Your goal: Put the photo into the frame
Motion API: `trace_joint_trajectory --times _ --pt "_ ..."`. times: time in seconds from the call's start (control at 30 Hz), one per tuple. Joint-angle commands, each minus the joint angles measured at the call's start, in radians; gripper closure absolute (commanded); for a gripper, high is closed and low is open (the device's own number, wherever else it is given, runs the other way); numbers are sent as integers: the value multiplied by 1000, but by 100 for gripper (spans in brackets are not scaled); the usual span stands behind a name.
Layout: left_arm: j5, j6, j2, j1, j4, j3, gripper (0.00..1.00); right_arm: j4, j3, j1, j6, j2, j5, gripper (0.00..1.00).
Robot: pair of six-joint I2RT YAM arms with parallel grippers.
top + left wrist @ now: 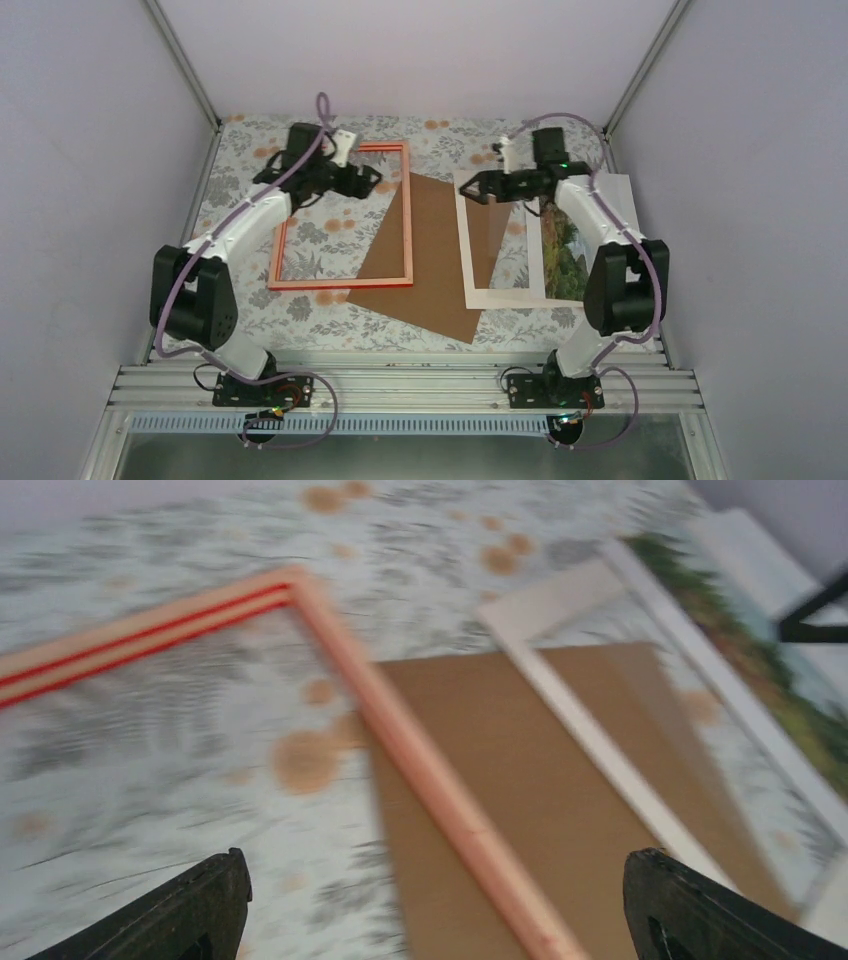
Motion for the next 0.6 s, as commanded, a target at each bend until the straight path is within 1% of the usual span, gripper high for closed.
trace_joint_trajectory --times 0.0,0.13,0.23,0.33,0.4,0.47,0.57 --pt "124 -121 73 -143 78 38 7 -215 -66 -156 -197 -41 41 0" --pt "161 -175 168 -242 104 96 7 -277 -106 -319 -253 -103 118 0" --pt "206 -235 238 -292 136 118 8 -353 -107 -446 -316 -120 173 0" --pt "253 -303 312 -334 172 143 7 -394 -106 -558 -350 -127 236 0" --pt "274 -340 368 -354 183 181 8 -398 -91 -631 -362 -118 293 0" --pt "294 -379 427 -371 196 226 7 -384 -73 -676 -363 -90 356 0" --pt "323 -424 515 -394 191 315 7 -368 -30 -746 -358 -32 396 0"
